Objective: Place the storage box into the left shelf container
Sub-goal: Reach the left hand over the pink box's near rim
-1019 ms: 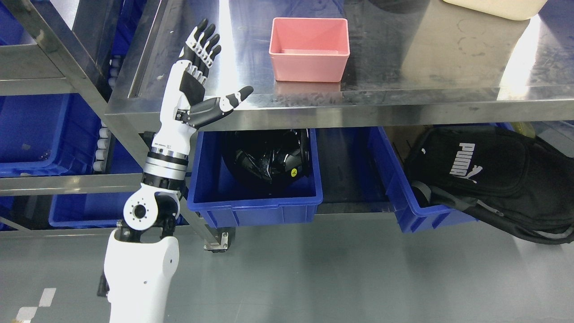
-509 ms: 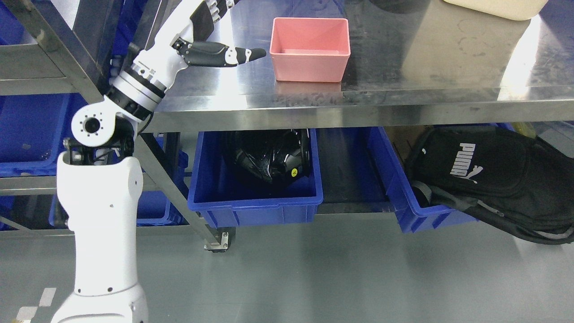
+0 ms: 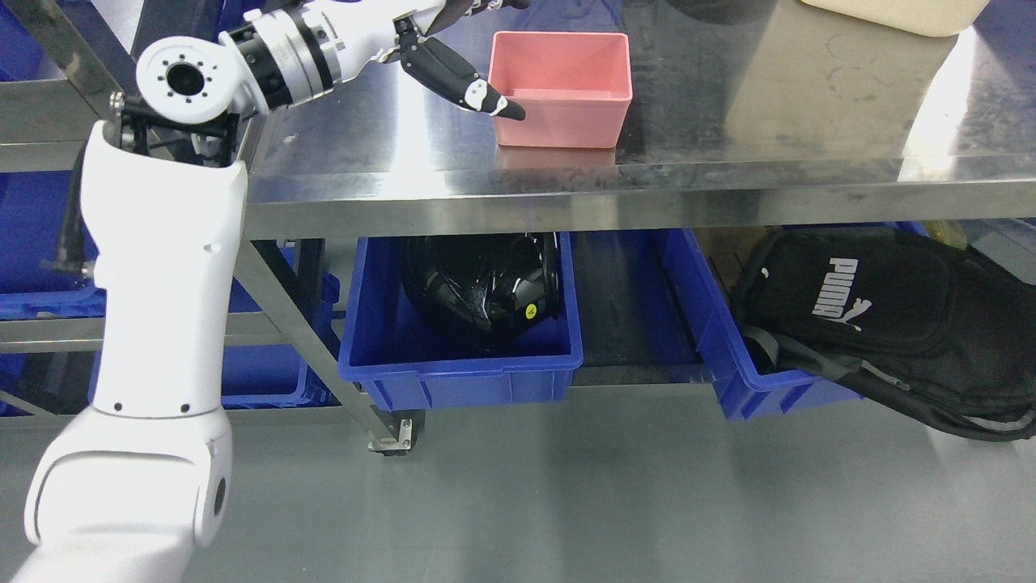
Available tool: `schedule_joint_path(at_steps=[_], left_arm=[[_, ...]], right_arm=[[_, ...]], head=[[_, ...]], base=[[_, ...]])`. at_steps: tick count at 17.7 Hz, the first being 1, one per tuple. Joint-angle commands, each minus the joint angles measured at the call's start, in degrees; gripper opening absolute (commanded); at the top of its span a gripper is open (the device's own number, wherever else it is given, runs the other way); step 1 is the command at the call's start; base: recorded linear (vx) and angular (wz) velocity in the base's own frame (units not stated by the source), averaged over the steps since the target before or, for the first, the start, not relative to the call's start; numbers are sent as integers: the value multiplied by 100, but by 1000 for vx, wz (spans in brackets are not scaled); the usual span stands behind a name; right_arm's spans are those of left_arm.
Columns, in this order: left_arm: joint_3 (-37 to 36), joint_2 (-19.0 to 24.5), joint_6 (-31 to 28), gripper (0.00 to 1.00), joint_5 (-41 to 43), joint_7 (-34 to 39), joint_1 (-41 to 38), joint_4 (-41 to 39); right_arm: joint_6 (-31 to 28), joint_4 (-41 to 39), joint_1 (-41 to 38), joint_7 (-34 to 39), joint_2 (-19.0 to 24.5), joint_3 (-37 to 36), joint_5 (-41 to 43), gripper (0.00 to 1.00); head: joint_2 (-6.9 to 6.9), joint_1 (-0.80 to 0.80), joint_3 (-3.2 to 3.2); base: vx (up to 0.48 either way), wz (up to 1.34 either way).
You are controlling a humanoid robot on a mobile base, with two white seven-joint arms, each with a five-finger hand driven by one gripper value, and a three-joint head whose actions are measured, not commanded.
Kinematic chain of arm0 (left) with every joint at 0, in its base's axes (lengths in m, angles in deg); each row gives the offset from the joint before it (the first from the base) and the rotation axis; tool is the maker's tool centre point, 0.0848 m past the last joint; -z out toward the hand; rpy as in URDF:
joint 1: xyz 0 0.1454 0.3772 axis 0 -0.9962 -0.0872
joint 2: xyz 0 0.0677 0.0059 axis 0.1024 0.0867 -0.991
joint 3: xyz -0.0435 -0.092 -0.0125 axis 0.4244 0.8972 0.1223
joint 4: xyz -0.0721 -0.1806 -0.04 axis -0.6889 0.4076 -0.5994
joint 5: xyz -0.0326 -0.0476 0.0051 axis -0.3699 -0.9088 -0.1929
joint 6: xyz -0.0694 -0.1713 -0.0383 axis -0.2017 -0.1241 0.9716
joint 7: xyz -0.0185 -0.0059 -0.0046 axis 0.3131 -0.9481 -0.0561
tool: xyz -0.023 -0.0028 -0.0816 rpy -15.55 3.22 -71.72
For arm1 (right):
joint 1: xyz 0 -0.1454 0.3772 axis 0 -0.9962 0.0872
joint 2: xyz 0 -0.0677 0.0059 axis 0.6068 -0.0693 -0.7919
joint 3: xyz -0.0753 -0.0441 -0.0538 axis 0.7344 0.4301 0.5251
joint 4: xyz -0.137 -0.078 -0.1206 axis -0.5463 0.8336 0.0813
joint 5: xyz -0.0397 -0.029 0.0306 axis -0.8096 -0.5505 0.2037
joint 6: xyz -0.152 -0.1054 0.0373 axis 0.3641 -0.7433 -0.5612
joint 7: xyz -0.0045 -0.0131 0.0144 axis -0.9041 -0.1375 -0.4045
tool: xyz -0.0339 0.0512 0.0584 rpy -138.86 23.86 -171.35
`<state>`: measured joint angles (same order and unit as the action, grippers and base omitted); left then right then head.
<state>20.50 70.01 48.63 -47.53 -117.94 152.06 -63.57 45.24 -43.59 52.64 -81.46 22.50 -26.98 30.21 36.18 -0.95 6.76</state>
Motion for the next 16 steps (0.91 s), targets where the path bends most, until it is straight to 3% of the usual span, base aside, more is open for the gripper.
schedule_joint_path(at_steps=[1, 9, 12, 16], left_arm=[[-1237, -426, 19, 100, 1059, -390, 852, 2124], [-1430, -426, 36, 99, 1526, -384, 1055, 2688], [-1501, -426, 133, 99, 1457, 19, 1037, 2706], [-1527, -426, 747, 99, 1386, 741, 1011, 2820]], right_arm=[[2, -100, -53, 0, -100, -27, -9, 100], [2, -100, -53, 0, -100, -27, -9, 100], [2, -100, -53, 0, -100, -27, -9, 100], [2, -100, -53, 0, -100, -27, -9, 100]], head=[[0, 0, 0], [0, 0, 0], [0, 0, 0], [0, 0, 0]], base=[[0, 0], [0, 0], [0, 0], [0, 0]])
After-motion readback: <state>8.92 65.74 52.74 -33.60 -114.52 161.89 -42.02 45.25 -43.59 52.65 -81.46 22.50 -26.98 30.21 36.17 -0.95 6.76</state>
